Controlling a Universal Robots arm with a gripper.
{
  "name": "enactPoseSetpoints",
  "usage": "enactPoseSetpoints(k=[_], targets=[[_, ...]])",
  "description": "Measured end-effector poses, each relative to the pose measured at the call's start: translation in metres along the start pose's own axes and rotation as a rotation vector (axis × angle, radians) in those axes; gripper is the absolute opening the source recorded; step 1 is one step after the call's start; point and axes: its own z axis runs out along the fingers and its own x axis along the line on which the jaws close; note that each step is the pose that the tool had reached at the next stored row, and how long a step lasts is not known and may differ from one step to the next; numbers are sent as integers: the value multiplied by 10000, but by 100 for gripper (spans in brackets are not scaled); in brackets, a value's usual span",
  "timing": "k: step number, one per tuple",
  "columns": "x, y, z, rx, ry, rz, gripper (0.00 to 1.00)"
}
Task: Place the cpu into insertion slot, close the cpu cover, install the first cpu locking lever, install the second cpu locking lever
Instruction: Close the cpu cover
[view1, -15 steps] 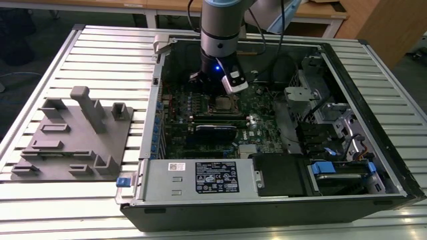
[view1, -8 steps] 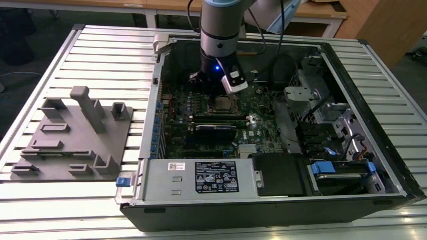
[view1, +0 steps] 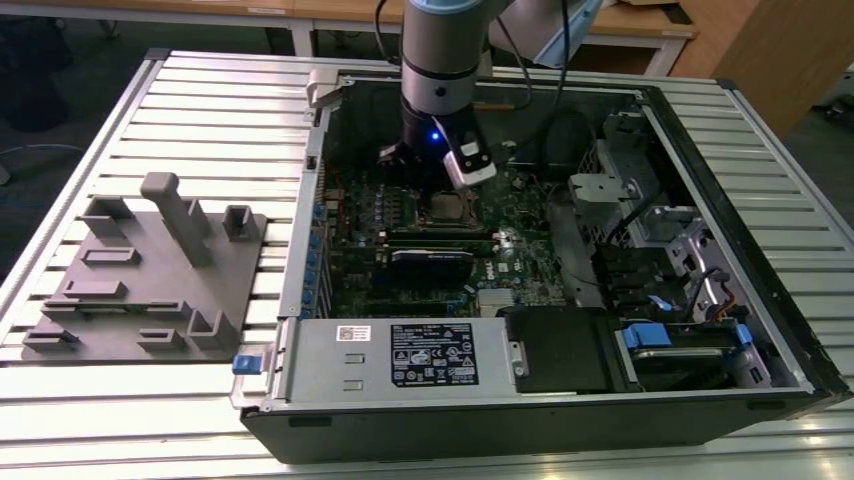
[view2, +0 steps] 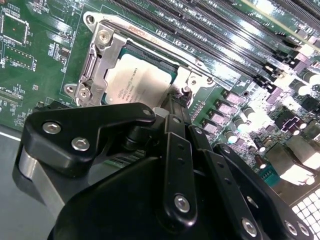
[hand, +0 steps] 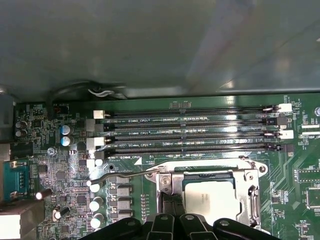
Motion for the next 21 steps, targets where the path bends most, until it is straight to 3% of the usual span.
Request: enactPoseSetpoints(k=[13,21], targets=[[1,4,-195,11,7,0,11],[-22,6,-198,12,8,0,11]])
